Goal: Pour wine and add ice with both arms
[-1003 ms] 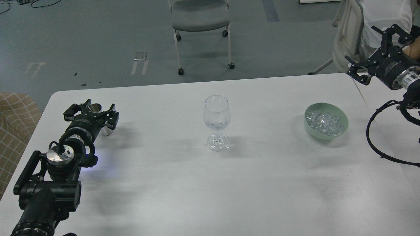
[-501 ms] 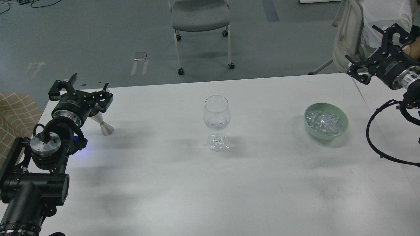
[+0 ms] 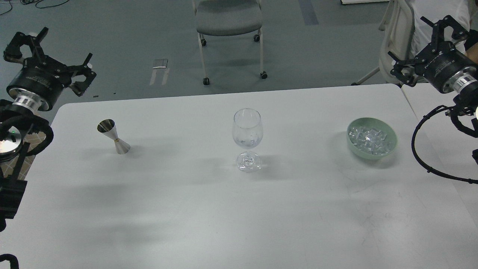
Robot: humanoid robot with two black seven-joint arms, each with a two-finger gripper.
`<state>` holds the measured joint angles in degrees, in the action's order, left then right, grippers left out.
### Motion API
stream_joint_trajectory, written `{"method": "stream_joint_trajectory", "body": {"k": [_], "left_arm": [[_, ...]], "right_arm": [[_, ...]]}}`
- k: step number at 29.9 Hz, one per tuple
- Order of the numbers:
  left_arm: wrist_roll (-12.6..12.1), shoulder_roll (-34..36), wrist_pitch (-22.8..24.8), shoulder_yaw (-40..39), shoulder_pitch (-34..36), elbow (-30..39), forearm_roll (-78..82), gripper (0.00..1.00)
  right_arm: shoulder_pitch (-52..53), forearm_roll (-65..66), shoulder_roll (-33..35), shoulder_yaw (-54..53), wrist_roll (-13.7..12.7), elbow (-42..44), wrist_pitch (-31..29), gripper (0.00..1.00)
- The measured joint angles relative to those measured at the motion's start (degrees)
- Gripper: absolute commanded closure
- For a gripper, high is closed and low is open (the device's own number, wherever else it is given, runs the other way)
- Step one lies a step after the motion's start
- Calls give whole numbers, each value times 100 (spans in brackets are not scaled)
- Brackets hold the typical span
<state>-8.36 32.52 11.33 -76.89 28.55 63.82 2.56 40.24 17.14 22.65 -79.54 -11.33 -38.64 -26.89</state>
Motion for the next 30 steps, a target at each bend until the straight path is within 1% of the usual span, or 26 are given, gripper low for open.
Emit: {"method": "stream_joint_trajectory", "body": {"k": [2, 5, 8, 12, 16, 19, 25, 30], "left_arm": [[28, 48, 40, 209, 226, -66, 314, 2], [47, 38, 24, 314, 548, -346, 769, 2], [50, -40, 11, 509, 903, -799, 1041, 2], [50, -116, 56, 1167, 1508, -1514, 1133, 2], [87, -338, 73, 1465, 1917, -2002, 1094, 2], [188, -494, 54, 1460, 2034, -2096, 1048, 4], [106, -512, 97, 1462, 2135, -2110, 1050, 4], [162, -512, 383, 1432, 2115, -2109, 900, 4]], "right_arm": [[54, 0, -44, 0, 11, -2, -5, 0], [202, 0, -129, -1, 25, -3, -6, 0], [378, 0, -270, -1, 27, -4, -6, 0], [663, 5, -384, 2, 42, 34, 11, 0], [909, 18, -482, 33, 43, 95, 24, 0], [1004, 28, -536, 68, 44, 110, 31, 0], [994, 129, -464, 195, 44, 180, 52, 0], [912, 275, -46, 457, 44, 243, 45, 0]]}}
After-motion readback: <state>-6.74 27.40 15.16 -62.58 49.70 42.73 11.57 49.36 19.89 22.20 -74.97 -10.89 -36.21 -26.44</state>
